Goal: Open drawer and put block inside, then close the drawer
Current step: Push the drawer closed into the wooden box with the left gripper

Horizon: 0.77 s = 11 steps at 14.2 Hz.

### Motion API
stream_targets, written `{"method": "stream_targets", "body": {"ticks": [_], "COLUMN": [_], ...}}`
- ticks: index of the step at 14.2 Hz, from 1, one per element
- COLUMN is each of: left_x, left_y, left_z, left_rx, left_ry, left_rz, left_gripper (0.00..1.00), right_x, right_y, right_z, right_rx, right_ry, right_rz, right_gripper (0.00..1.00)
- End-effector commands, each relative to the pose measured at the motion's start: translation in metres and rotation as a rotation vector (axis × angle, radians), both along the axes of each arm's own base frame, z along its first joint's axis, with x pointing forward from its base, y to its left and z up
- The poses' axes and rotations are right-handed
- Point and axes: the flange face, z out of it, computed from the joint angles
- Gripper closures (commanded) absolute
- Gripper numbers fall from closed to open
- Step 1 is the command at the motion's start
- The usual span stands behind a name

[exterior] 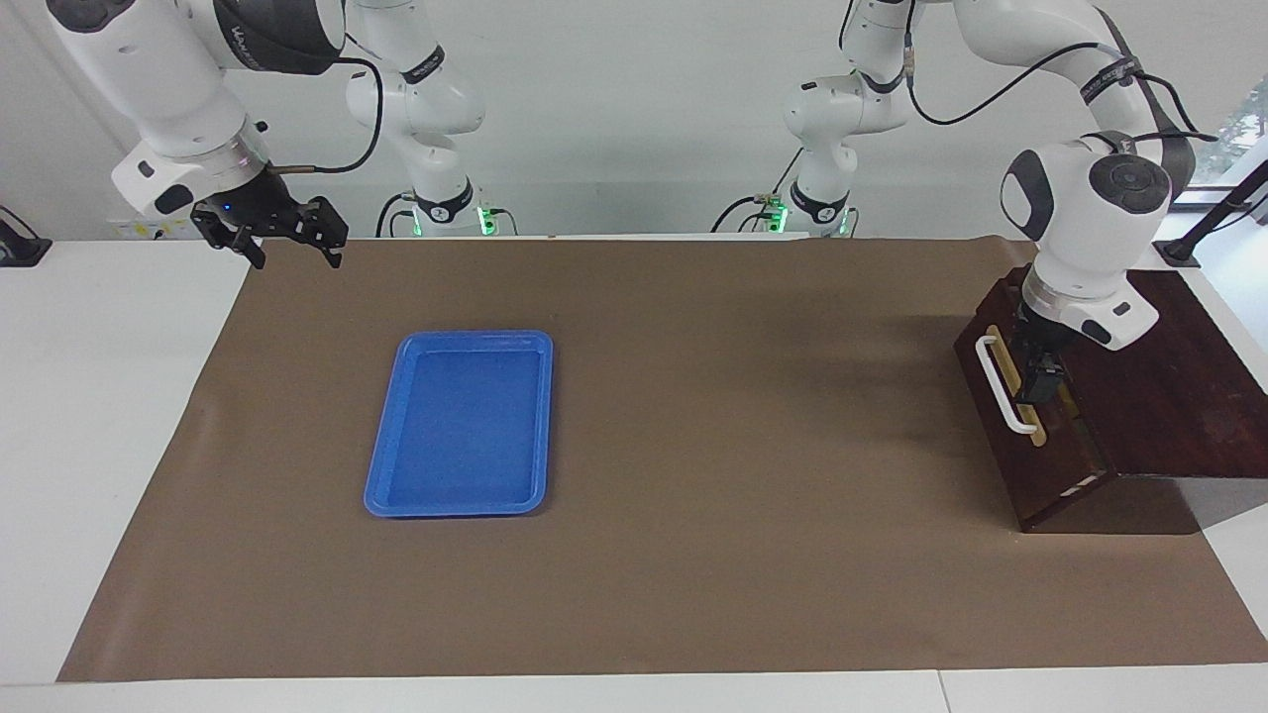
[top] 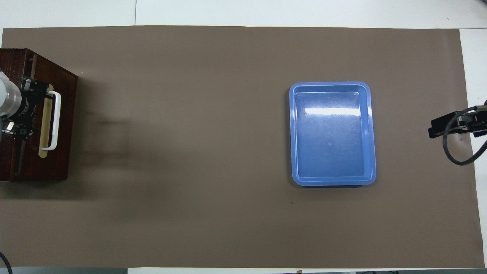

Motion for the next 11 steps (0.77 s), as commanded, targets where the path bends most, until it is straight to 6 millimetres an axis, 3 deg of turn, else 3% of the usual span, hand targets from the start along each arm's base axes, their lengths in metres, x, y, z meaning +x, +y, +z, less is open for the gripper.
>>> {"method": "stream_targets", "body": {"ticks": [1,6,8,9,11], "left_x": [-0.005,-0.007,-0.006,-0.005,-0.004], "left_y": [0.016,0.027,0.013,-0.004,-0.030], "left_z": [0.002,0.002,0.011,0.020,0.053], "left_rx": [0.020,0.021,0.013,0.009,-0.076], "left_ry": [-0.015,0.000,0.021,0.042,0.056], "left_rz": [-0.029,-0.029,-0.042,-0.066,-0.101], "left_gripper": [0.00,0.00,0.00,0.00,0.00], "right_x": [-0.007,-0.007,-0.007,-0.007,-0.007], "right_y": [-0.002,-0.003,-0.002,-0.003,-0.003], "right_z": [0.002,0.002,0.002,0.002,0.002], "right_rx": [0.016,0.017,0.016,0.017,0.017], "right_ry": [0.006,0.006,0.006,0.008,0.006], "right_rz": [0.001,0.001,0.001,0.001,0.001], "right_gripper": [0.00,0.00,0.00,0.00,0.00]}}
